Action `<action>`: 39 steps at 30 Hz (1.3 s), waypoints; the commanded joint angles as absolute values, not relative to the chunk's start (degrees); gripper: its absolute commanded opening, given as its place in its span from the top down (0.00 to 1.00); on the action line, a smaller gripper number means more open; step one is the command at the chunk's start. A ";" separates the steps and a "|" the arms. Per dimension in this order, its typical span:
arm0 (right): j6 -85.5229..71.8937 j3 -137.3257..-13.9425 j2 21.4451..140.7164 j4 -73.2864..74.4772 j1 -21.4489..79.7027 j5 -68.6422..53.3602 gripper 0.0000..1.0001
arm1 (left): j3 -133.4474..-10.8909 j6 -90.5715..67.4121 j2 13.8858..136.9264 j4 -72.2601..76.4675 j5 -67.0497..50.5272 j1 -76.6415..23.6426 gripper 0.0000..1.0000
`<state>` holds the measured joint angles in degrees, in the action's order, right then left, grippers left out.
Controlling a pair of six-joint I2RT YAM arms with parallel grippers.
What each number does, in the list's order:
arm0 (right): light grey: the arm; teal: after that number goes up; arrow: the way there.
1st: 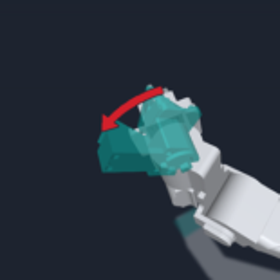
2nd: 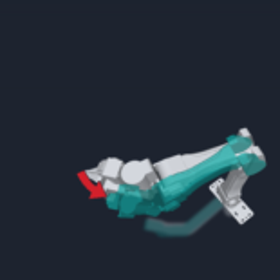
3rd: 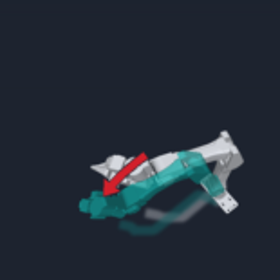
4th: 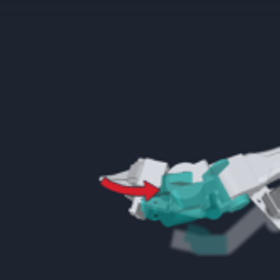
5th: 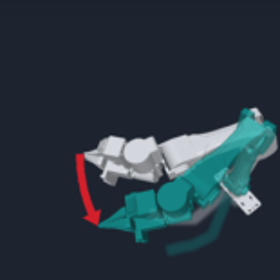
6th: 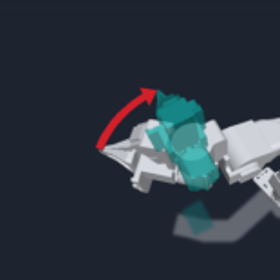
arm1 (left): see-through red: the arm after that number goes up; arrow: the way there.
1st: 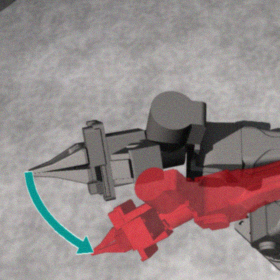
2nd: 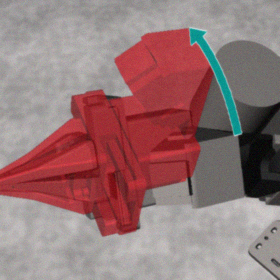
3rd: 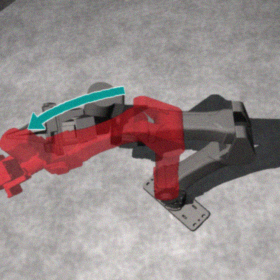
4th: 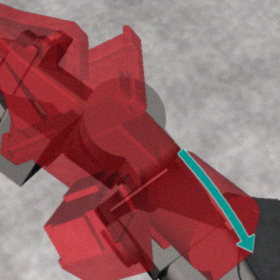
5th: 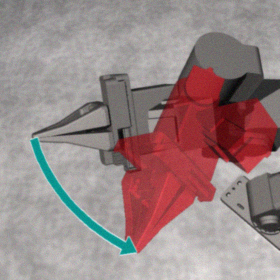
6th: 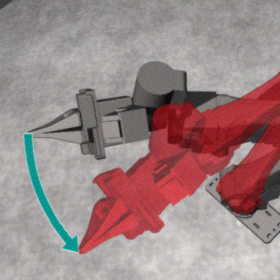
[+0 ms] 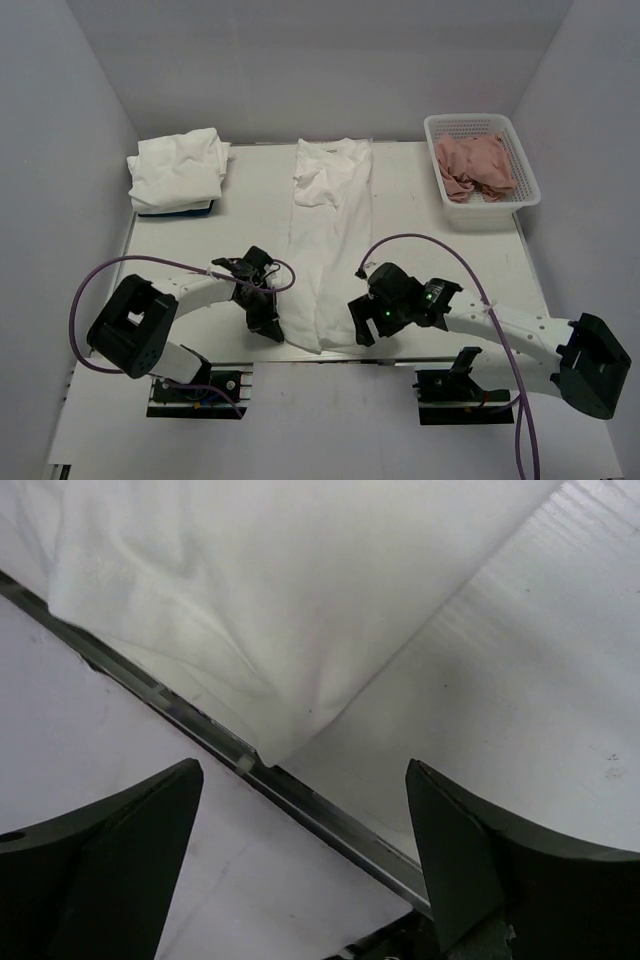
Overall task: Fold and stack the t-shirts
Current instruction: Grab the bottom of the folded rectangular tshirt with both arms
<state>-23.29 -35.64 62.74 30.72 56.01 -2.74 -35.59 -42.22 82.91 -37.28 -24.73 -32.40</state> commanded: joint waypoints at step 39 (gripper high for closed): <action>-28.74 -63.36 83.48 44.98 52.22 16.31 0.97 | -63.88 -43.41 83.57 -43.95 -6.45 -34.63 1.00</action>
<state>-29.39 -57.78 81.08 39.57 54.30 6.33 -59.22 -42.57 80.51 -43.62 -15.46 -35.44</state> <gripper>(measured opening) 0.045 0.036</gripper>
